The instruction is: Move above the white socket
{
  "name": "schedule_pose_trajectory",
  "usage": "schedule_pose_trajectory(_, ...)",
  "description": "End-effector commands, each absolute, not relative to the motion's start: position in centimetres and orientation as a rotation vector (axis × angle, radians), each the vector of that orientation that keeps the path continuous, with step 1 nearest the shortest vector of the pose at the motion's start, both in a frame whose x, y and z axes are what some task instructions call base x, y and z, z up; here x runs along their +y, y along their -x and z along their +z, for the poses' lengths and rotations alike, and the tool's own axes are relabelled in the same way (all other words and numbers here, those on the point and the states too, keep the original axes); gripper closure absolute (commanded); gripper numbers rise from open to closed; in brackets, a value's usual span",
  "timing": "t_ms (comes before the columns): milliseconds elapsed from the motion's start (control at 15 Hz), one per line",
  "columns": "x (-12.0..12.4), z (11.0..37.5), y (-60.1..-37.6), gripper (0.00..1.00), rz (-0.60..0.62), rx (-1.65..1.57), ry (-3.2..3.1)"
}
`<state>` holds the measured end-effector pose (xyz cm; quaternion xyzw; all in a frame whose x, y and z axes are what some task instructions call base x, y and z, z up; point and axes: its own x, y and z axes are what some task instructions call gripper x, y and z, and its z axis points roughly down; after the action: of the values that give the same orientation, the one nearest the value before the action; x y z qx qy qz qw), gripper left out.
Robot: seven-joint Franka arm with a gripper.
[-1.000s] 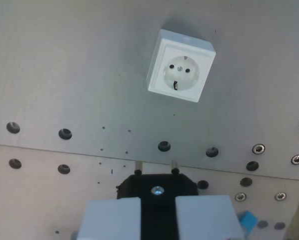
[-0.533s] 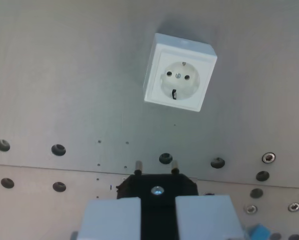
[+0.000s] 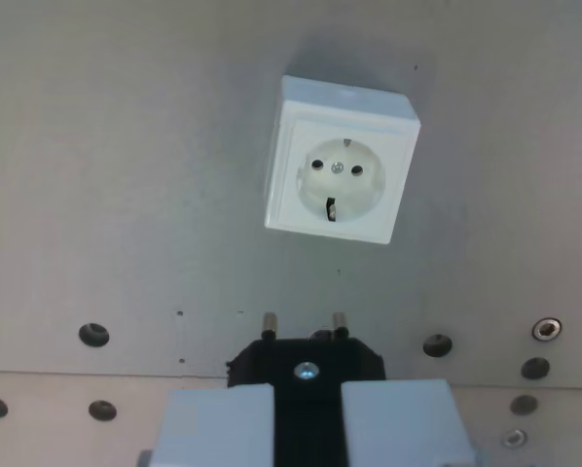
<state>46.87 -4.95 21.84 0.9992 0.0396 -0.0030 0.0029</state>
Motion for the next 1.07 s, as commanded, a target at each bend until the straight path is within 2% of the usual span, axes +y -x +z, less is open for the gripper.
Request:
schedule_pose_trajectory(67,-5.4,20.2,-46.5,1.00,0.154,-0.033,-3.106)
schedule_pose_trajectory(1067,-6.6,13.2,-45.9,1.00,0.174,-0.121,-3.113)
